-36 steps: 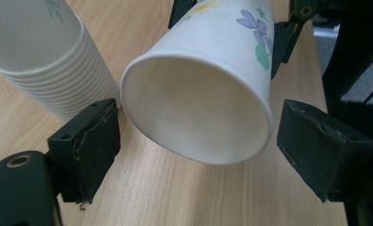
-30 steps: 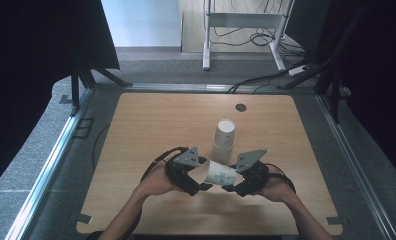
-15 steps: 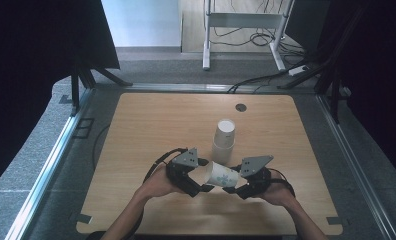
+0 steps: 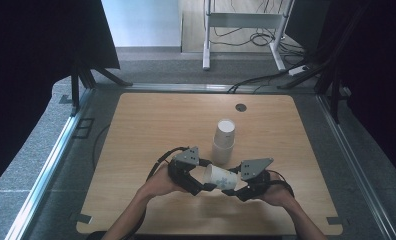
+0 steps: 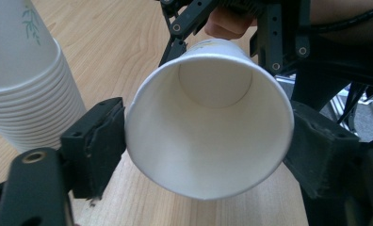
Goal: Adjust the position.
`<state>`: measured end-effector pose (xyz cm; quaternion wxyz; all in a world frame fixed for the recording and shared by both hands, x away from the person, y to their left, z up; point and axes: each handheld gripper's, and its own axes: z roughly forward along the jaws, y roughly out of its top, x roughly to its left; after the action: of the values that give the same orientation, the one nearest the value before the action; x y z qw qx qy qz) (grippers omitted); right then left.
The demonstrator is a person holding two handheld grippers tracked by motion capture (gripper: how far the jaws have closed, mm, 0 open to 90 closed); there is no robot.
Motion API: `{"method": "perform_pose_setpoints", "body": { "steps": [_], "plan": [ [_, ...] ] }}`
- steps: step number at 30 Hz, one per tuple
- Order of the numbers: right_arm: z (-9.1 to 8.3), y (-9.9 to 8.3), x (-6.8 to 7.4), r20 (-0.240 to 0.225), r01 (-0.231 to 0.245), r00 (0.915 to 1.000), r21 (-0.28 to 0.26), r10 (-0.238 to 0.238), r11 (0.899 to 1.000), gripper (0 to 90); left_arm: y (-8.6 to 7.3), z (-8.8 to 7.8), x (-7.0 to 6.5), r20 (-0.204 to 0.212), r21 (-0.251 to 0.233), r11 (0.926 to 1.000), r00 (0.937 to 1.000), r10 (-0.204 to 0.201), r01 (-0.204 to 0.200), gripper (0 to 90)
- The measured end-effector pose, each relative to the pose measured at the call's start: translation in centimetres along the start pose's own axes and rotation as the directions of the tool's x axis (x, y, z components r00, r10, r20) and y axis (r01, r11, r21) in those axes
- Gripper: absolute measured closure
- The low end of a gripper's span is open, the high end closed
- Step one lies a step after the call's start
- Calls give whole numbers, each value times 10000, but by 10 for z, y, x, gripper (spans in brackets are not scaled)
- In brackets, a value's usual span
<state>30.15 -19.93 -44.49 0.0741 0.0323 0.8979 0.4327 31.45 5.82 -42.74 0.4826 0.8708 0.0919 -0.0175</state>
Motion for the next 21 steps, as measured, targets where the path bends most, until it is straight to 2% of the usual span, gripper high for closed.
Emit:
{"method": "perform_pose_setpoints", "body": {
  "steps": [6,10,15,21],
  "plan": [
    [0,-1,-1,-68,28,10000,-78,-29,10000,369,0,-1,1,23,-67,10000,10000,-32,32,234],
    [1,-1,-2,-63,73,10000,31,-72,10000,369,0,0,0,-117,-6,10000,9999,80,-80,257],
    [2,-2,-4,-89,12,10000,133,-11,9999,369,0,0,0,-224,59,9999,9996,147,-146,294],
    [3,-4,-5,-174,-143,9997,109,144,9998,369,1,-2,0,-208,-118,9998,9996,183,-185,335]
  ]
}}
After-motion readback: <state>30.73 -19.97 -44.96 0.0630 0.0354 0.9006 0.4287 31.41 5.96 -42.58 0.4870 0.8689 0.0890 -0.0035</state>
